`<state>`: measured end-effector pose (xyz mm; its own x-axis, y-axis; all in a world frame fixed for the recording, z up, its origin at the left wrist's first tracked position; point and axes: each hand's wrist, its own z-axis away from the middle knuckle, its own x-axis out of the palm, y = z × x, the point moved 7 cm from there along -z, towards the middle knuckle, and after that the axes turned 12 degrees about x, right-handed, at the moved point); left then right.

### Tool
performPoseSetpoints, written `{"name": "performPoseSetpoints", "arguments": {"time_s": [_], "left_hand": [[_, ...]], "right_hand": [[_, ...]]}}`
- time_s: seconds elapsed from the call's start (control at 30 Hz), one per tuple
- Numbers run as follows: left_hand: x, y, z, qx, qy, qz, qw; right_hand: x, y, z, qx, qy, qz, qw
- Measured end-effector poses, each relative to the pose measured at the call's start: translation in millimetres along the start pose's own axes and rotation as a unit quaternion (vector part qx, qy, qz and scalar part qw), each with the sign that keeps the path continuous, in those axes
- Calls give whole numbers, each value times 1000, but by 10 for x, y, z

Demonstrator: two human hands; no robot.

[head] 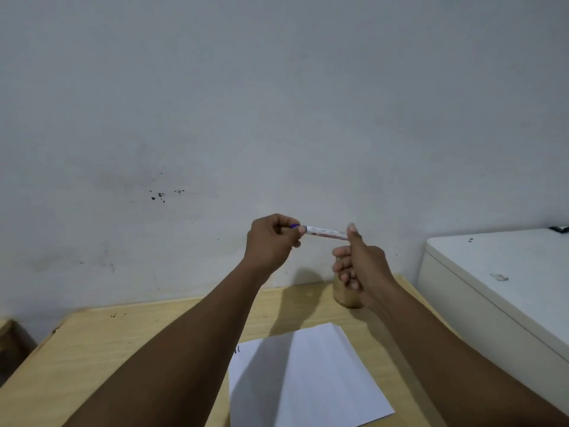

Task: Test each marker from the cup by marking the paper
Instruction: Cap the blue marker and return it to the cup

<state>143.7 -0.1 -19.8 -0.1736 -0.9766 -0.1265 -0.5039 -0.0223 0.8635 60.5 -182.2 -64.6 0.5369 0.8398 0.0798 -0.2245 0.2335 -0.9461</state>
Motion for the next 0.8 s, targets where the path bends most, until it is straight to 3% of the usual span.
{"name": "performPoseSetpoints", "arguments": {"time_s": [0.27,0.5,0.8], "left_hand": [[620,161,-252,119,-100,-209,966],[1136,-167,-183,88,-269,-334,899],[1145,-31,-302,76,-284,-366,883]], "right_hand": [[-540,-139,-96,-47,52,53,996],[-671,-191,-202,-60,77,100,990],[-567,-531,-76,-109,63,125,984]]}}
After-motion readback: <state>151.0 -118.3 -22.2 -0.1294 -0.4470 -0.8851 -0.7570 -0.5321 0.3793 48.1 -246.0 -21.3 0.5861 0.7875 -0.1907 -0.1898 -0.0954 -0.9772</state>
